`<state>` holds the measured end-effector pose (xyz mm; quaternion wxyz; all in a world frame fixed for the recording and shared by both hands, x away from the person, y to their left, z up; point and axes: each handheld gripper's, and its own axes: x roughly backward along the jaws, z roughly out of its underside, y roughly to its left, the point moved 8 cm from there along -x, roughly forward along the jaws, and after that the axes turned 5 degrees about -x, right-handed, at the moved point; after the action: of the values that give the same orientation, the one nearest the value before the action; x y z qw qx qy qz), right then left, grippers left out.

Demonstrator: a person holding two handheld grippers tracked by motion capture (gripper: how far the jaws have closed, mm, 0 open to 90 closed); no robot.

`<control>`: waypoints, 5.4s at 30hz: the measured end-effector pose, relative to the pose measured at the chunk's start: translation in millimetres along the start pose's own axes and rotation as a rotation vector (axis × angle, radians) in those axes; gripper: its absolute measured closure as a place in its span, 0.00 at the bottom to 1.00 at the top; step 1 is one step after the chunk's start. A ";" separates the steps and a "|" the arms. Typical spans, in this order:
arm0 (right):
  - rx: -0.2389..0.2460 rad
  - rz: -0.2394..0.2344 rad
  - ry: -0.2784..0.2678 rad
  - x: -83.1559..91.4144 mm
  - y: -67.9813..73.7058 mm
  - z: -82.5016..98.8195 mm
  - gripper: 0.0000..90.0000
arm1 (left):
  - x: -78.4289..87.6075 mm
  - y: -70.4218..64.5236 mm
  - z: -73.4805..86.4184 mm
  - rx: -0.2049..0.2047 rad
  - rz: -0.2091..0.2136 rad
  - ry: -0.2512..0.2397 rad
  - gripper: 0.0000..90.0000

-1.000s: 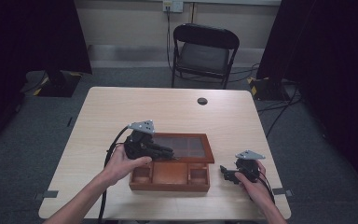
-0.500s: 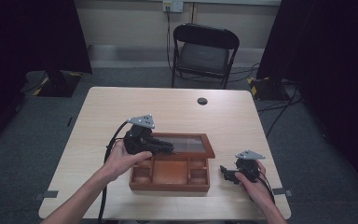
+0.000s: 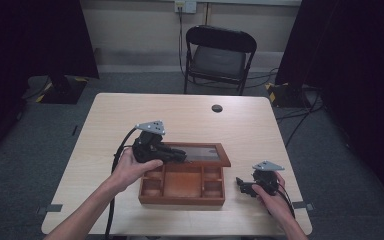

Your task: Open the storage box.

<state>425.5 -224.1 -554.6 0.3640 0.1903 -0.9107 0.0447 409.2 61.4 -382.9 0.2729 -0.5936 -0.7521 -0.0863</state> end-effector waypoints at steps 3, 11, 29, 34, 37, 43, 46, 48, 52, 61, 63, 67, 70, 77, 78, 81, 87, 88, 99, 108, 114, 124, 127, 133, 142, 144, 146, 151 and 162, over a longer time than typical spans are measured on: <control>0.000 0.001 0.000 0.0 0.0 0.0 0.13 | 0.9 1.5 -2.1 0.000 -0.003 -0.002 0.90; 0.000 0.000 0.000 0.0 0.0 0.0 0.13 | 2.5 4.4 -6.4 0.005 -0.009 -0.011 0.90; 0.000 0.000 0.000 0.0 0.0 0.0 0.13 | 4.7 8.7 -14.4 -0.003 -0.019 -0.010 0.90; 0.000 -0.001 0.000 0.0 0.0 0.0 0.13 | 5.5 10.1 -16.1 -0.008 -0.020 -0.012 0.90; 0.000 -0.001 0.000 0.0 0.0 0.0 0.13 | 5.5 10.4 -16.0 -0.004 -0.017 -0.015 0.90; 0.002 -0.003 0.001 0.0 0.0 0.0 0.13 | 5.9 11.3 -17.5 -0.003 -0.016 -0.018 0.91; 0.002 -0.003 0.001 0.0 0.0 0.0 0.13 | 6.4 12.0 -18.4 -0.006 -0.021 -0.016 0.91; 0.003 -0.003 0.001 0.0 -0.1 0.0 0.13 | 6.3 12.7 -18.8 -0.002 -0.016 -0.020 0.91; 0.002 -0.004 0.001 0.0 -0.1 0.0 0.13 | 7.1 13.7 -19.8 0.001 -0.019 -0.020 0.91; 0.002 -0.003 0.001 0.0 -0.1 0.0 0.13 | 8.5 17.2 -24.4 0.001 -0.026 -0.027 0.91; 0.002 -0.003 0.001 0.0 -0.1 0.0 0.13 | 8.6 17.5 -24.9 0.001 -0.023 -0.029 0.91; 0.002 -0.004 0.001 0.0 0.0 0.0 0.13 | 9.2 19.1 -26.7 0.000 -0.025 -0.030 0.91; 0.003 -0.003 0.001 0.0 -0.1 0.0 0.13 | 9.6 20.0 -28.2 -0.001 -0.029 -0.031 0.91; 0.002 -0.004 0.001 0.0 -0.1 0.0 0.13 | 10.4 23.0 -31.1 -0.003 -0.027 -0.035 0.91; 0.002 -0.004 0.000 0.0 -0.1 0.0 0.13 | 10.5 23.2 -31.3 -0.003 -0.027 -0.035 0.91; 0.003 -0.004 0.001 0.0 -0.1 0.0 0.13 | 10.5 23.6 -31.8 0.003 -0.027 -0.038 0.91; 0.003 -0.004 0.000 0.0 -0.1 0.0 0.13 | 10.8 24.6 -33.4 0.000 -0.029 -0.035 0.91; 0.003 -0.004 0.000 0.0 -0.1 0.0 0.13 | 10.9 24.9 -33.5 0.001 -0.030 -0.034 0.91; 0.005 -0.005 0.000 0.0 -0.2 0.0 0.13 | 11.8 28.7 -36.2 0.013 -0.054 -0.040 0.86; 0.005 -0.005 0.000 0.0 -0.2 0.0 0.13 | 12.6 31.6 -38.3 0.015 -0.066 -0.039 0.83; 0.004 -0.005 0.000 0.0 -0.2 0.0 0.13 | 13.3 33.6 -40.3 0.020 -0.073 -0.044 0.82; 0.004 -0.005 0.000 0.0 -0.2 0.0 0.13 | 13.8 35.2 -42.5 0.013 -0.084 -0.038 0.82; 0.005 -0.005 0.000 0.0 -0.2 0.0 0.13 | 14.0 36.1 -43.5 0.014 -0.088 -0.040 0.82; 0.005 -0.005 0.000 0.0 -0.2 0.0 0.13 | 14.3 37.7 -44.9 0.019 -0.087 -0.048 0.82; 0.005 -0.005 0.000 0.0 -0.2 0.0 0.13 | 14.5 39.7 -47.3 0.019 -0.095 -0.047 0.82; 0.005 -0.005 0.000 0.0 -0.2 0.0 0.13 | 14.4 40.1 -47.6 0.021 -0.098 -0.047 0.82; 0.005 -0.005 0.000 0.0 -0.2 0.0 0.13 | 14.3 40.8 -48.1 0.023 -0.100 -0.048 0.82; 0.004 -0.005 0.000 0.0 -0.2 0.0 0.13 | 14.3 42.3 -49.2 0.022 -0.103 -0.052 0.82; 0.005 -0.005 0.000 0.0 -0.2 0.0 0.13 | 14.8 44.0 -51.2 0.016 -0.112 -0.054 0.82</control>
<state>425.6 -224.2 -554.6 0.3637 0.1934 -0.9101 0.0461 464.2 63.0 -341.1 0.2520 -0.5507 -0.7918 -0.0796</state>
